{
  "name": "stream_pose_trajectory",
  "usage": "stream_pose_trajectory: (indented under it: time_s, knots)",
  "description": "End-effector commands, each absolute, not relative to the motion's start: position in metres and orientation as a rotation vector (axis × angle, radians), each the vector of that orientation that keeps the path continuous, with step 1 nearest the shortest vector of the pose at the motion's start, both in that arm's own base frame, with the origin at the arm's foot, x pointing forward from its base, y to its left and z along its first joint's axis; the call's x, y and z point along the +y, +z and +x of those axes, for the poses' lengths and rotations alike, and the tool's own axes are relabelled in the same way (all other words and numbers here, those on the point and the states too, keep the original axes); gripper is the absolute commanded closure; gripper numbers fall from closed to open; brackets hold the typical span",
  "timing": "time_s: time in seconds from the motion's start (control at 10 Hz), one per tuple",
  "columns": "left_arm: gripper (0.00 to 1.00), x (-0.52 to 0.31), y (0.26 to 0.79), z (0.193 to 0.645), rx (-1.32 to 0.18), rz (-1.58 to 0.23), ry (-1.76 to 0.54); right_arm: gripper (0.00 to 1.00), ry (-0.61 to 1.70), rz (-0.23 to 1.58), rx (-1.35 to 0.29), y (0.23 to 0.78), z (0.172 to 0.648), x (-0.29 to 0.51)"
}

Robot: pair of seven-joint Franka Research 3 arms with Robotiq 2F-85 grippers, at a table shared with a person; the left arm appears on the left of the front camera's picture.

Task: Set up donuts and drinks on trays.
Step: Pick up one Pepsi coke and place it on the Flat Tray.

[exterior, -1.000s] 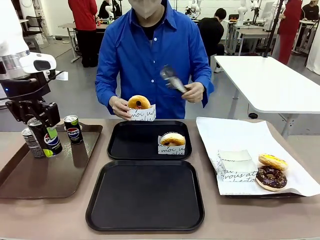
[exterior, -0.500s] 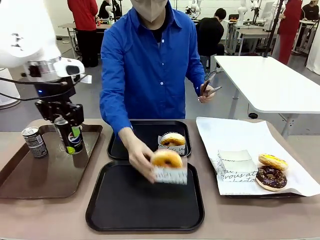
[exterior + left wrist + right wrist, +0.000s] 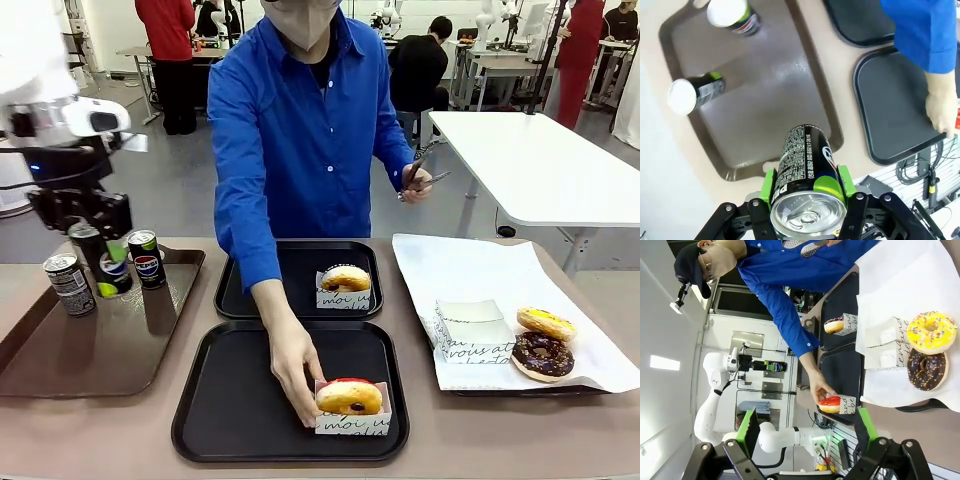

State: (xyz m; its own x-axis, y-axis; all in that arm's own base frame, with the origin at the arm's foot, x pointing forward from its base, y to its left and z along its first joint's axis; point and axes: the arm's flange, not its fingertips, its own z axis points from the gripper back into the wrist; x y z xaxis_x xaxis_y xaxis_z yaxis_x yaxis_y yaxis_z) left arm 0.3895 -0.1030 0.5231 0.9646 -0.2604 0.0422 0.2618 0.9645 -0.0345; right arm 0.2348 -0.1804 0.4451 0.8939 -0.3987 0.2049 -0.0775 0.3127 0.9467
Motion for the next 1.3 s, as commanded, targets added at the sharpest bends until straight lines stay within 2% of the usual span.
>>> stream_pose_trajectory:
  time_s: [0.0, 0.6, 1.2]
  knots:
    - [0.41, -0.086, 0.531, 0.367, -0.09, -0.038, -0.268, 0.0, -0.208, 1.259, -0.459, 0.445, 0.236, -0.18]
    - [0.41, -0.121, 0.518, 0.399, -0.053, 0.002, -0.286, 0.0, -0.208, 1.259, -0.459, 0.445, 0.236, -0.18]
    - [0.41, -0.229, 0.48, 0.51, -0.085, 0.049, -0.233, 0.0, -0.208, 1.259, -0.459, 0.445, 0.236, -0.18]
